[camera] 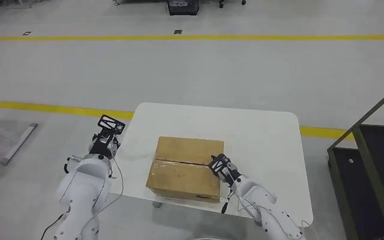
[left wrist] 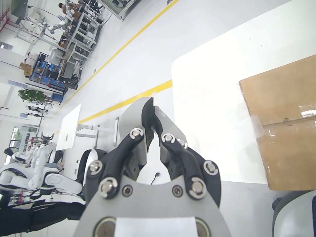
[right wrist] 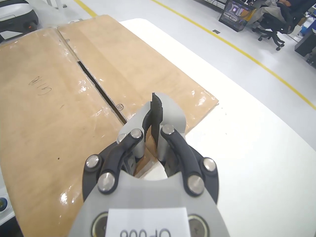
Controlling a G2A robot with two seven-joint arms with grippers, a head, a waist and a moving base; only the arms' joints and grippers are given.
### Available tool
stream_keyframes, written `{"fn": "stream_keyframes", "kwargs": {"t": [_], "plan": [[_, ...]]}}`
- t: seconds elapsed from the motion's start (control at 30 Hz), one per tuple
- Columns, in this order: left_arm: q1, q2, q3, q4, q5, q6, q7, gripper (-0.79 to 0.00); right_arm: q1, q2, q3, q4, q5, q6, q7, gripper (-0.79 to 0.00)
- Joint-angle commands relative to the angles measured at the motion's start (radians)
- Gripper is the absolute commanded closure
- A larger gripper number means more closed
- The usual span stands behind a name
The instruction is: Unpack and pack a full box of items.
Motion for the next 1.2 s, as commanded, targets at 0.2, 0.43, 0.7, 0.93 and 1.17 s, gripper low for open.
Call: {"fn": "stream_keyframes", "kwargs": {"t": [0.2,0.43,0.7,0.93,1.17], "plan": [[-0.023,0.008,-0.039,0.041,0.026,-0.006,-0.008,-0.277,0.005,-0.003,0.001,0.006,0.008,0.009,0.003,0.0],[-0.023,0.014,-0.099,0.044,0.005,0.012,-0.037,-0.785,0.008,-0.003,0.004,0.011,0.006,0.008,0.003,0.0],[-0.007,0.021,-0.163,0.02,-0.024,0.021,-0.056,-0.785,0.007,-0.004,0.007,0.01,0.006,0.005,0.003,0.0],[0.023,0.02,-0.088,-0.044,-0.058,-0.038,-0.064,-0.785,-0.016,0.001,0.043,-0.038,0.028,0.021,-0.016,0.0],[-0.019,0.01,0.178,-0.04,-0.062,-0.123,-0.065,-0.785,-0.086,0.024,0.184,-0.157,0.045,0.042,-0.049,0.0]]}}
